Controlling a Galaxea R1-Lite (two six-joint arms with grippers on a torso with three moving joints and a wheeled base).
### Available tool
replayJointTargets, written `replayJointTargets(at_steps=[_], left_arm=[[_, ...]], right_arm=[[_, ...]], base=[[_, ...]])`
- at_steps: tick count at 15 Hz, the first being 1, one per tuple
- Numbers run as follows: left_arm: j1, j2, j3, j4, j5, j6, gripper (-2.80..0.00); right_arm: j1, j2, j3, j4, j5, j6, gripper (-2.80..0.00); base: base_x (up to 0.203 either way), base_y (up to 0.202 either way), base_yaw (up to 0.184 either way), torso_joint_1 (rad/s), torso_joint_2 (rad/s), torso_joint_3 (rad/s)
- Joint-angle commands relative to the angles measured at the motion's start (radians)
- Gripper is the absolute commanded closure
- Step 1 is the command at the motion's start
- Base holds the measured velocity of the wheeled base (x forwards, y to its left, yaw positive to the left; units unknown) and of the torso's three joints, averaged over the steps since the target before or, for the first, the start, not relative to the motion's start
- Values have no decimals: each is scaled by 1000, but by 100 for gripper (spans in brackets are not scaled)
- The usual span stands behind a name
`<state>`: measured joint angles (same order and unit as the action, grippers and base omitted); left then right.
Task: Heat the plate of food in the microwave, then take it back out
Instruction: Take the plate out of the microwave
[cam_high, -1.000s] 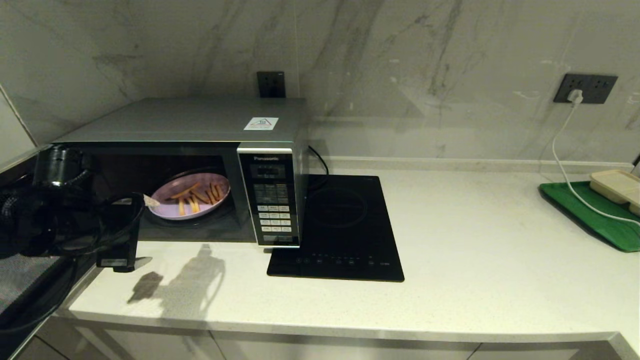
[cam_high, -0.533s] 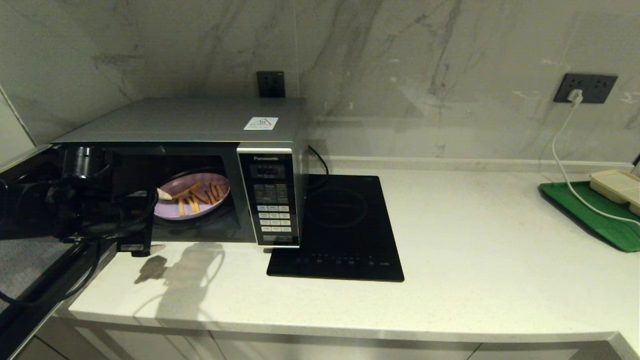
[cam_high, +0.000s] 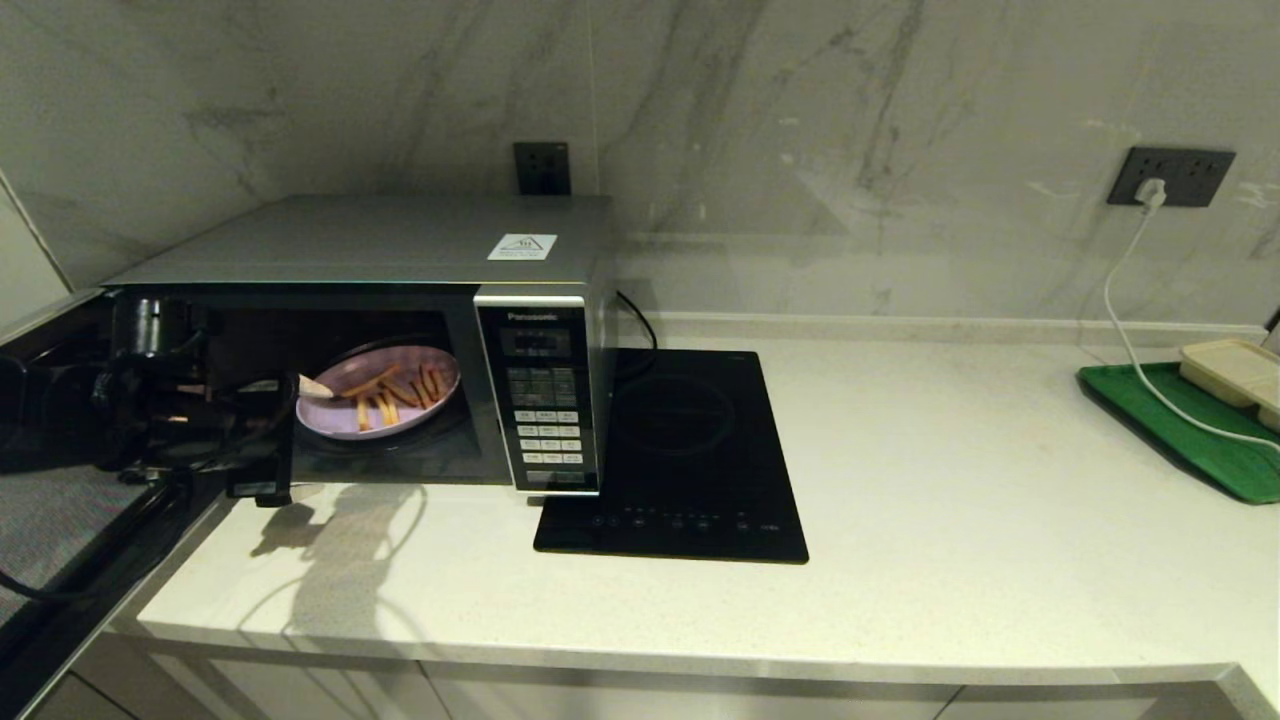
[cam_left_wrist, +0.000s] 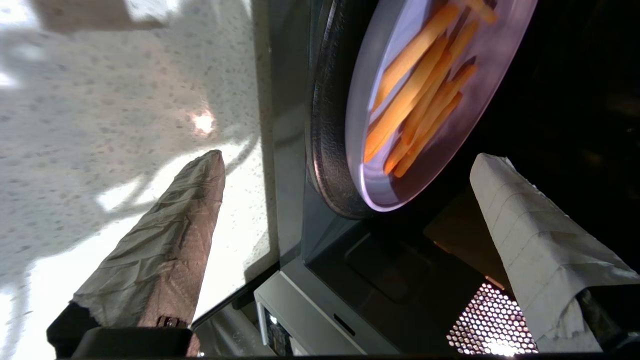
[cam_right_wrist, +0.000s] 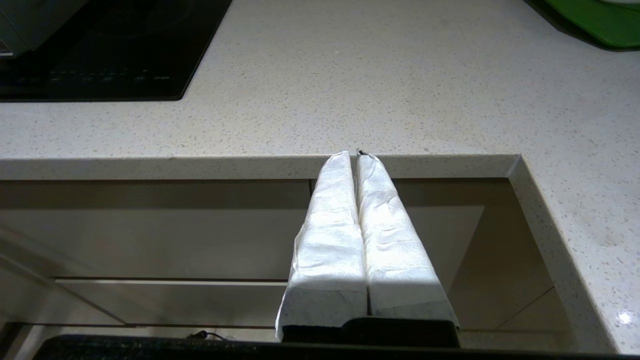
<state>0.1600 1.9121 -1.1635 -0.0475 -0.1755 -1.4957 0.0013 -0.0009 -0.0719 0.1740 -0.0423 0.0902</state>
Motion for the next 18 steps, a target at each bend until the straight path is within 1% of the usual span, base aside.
replayJointTargets(at_steps=[1,4,7,11,13,15,18], left_arm=[[4,18,-17,-2,-3,-7,-280],[6,31,-28,-2,-22,8,-280],[3,51,-32,0,-21,17,-280],[-13,79,-42,11,-1,12,-280],[-13,79,-53,45,2,11,-280],[-15,94,-70,83,19,11,-280],[-16,104,-81,100,30,11,-280]], right_arm=[[0,1,0,1,-1,0,0],[0,1,0,1,-1,0,0],[0,1,0,1,-1,0,0],[0,1,0,1,-1,0,0],[0,1,0,1,-1,0,0],[0,1,0,1,-1,0,0],[0,1,0,1,-1,0,0]], base=[[0,0,0,0,0,0],[0,0,0,0,0,0],[0,0,0,0,0,0],[0,0,0,0,0,0],[0,0,0,0,0,0],[0,0,0,0,0,0],[0,0,0,0,0,0]])
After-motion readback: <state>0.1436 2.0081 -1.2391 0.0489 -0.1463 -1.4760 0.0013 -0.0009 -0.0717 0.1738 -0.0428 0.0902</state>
